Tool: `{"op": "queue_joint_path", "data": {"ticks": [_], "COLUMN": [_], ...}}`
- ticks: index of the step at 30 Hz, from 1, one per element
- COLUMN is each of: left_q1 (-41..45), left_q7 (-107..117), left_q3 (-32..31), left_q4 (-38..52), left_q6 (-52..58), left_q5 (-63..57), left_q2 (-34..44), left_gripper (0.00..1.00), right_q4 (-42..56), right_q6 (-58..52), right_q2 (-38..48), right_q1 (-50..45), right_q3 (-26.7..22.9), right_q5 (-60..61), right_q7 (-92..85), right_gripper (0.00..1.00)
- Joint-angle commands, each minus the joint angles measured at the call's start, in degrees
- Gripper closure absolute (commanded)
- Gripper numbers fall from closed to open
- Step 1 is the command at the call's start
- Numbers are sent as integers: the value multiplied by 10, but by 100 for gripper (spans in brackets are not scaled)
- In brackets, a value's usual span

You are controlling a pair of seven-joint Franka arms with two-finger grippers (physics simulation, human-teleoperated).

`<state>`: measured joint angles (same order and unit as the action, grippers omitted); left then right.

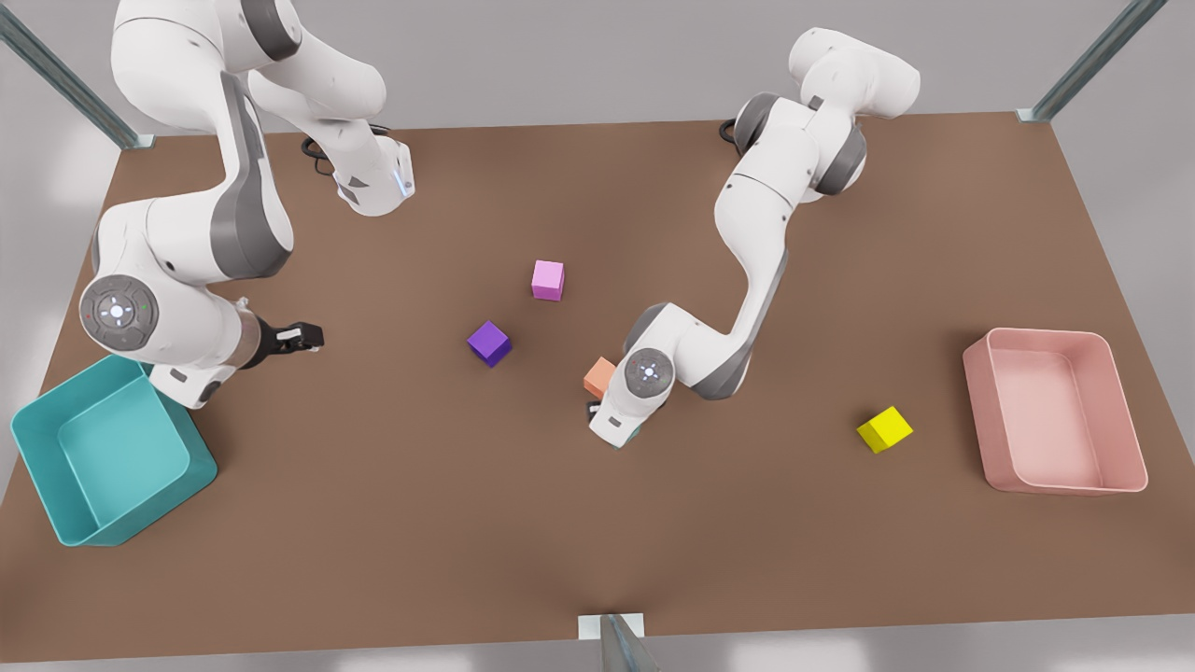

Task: Stack the two blue cubes on top of each other

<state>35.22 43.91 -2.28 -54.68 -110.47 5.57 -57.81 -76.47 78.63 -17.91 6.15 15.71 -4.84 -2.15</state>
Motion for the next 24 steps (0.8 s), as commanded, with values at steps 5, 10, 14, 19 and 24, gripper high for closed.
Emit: {"op": "queue_joint_path", "data": {"ticks": [5, 10, 14, 19, 24], "left_q1": [0, -2, -1, -2, -164], "left_q7": [30, 38, 46, 46, -160], "left_q3": [1, 0, -4, -4, 1], "left_q4": [0, 0, 0, 0, 0], "left_q6": [-3, 25, 30, 75, 373], "left_q5": [1, 12, 12, 12, 5], "left_q2": [1, 14, 18, 43, 213], "left_gripper": [0, 0, 0, 0, 0], "right_q4": [0, 3, 4, 11, 13], "right_q6": [0, 0, 4, 4, 4], "right_q2": [-1, -2, -2, 3, 3], "right_q1": [0, 0, 0, 4, 5], "right_q3": [0, 0, 0, -1, 0], "right_q5": [1, 0, 0, -3, -3], "right_q7": [-5, -5, -5, -6, -7], "right_gripper": [0, 0, 0, 0, 0]}}
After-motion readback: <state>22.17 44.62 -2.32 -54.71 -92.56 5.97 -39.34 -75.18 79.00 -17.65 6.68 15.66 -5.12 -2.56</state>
